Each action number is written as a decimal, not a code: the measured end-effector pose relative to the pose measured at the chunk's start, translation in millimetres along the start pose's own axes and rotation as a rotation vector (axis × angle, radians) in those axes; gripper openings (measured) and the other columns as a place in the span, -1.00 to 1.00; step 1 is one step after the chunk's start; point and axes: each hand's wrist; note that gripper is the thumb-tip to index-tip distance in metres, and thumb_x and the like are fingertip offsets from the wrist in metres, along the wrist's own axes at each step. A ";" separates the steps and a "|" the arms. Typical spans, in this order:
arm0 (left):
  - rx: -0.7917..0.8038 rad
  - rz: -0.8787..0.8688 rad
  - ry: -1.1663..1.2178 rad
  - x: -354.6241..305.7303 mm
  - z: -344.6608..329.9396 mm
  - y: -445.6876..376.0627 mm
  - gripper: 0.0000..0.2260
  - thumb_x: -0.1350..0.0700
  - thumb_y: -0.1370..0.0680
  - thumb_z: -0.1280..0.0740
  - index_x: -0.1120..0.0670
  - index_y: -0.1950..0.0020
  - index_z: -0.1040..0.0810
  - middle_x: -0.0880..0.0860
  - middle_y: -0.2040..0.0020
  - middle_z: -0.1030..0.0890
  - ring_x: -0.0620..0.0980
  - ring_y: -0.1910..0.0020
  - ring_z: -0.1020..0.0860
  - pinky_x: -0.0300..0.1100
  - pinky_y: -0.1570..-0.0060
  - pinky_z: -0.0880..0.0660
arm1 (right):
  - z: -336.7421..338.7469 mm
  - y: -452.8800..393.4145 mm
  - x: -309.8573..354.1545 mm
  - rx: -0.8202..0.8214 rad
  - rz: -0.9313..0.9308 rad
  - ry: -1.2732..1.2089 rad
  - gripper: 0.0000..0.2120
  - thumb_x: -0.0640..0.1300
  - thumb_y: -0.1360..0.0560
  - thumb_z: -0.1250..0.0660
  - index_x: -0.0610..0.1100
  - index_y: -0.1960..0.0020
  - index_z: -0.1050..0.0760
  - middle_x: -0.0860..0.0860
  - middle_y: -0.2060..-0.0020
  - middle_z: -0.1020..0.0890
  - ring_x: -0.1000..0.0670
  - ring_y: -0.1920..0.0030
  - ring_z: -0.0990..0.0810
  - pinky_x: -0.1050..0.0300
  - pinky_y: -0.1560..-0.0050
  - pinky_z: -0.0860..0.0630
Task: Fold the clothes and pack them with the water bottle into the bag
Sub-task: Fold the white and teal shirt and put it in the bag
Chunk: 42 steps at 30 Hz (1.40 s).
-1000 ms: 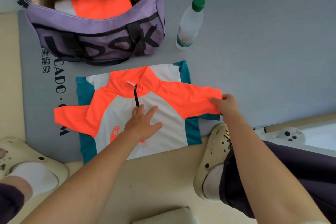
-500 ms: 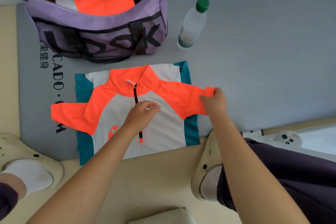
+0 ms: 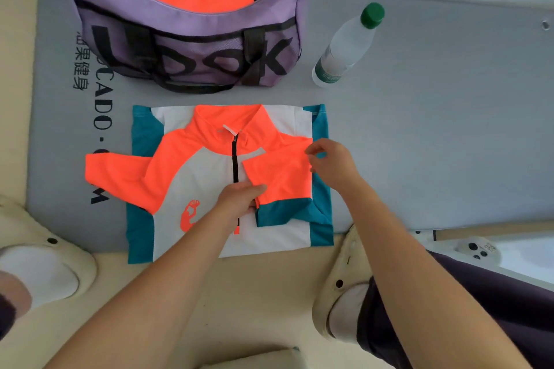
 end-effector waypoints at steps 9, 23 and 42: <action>-0.117 -0.141 -0.166 2.6 -4.4 -6.9 -0.88 0.13 -0.61 -0.28 0.05 -0.11 -0.56 0.17 -0.12 -0.65 0.17 -0.12 -0.60 0.13 -0.21 -0.51 | -16.3 -43.7 4.5 0.175 0.151 0.374 -0.64 -0.30 -0.49 -0.21 -0.08 -0.23 -0.54 -0.10 -0.14 -0.47 -0.08 -0.08 -0.52 0.12 -0.08 -0.43; -0.194 -0.156 -0.300 12.3 12.0 -16.4 -0.73 0.09 -0.54 -0.35 0.33 0.06 -0.51 0.34 0.03 -0.62 0.32 0.03 -0.61 0.25 -0.04 -0.56 | -14.2 -22.8 -8.3 0.015 -0.057 0.335 -0.88 -0.09 -0.54 -0.24 -0.13 0.05 -0.48 -0.07 0.15 -0.57 -0.11 0.15 -0.52 0.09 0.17 -0.43; -0.321 -0.218 -0.278 -1.9 24.0 -20.7 -0.87 0.05 -0.48 -0.46 -0.03 0.27 -0.61 0.01 0.38 -0.65 0.00 0.41 -0.63 -0.12 0.25 -0.56 | -37.0 -9.2 -20.6 -0.072 -0.193 0.050 -0.75 0.01 -0.51 -0.38 -0.18 0.07 -0.47 0.01 0.25 -0.52 -0.02 0.23 -0.46 0.13 0.29 -0.32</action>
Point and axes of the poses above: each hand's wrist, its own y-axis away from the middle knuckle, its own z-axis out of the back of the hand, x = y × z
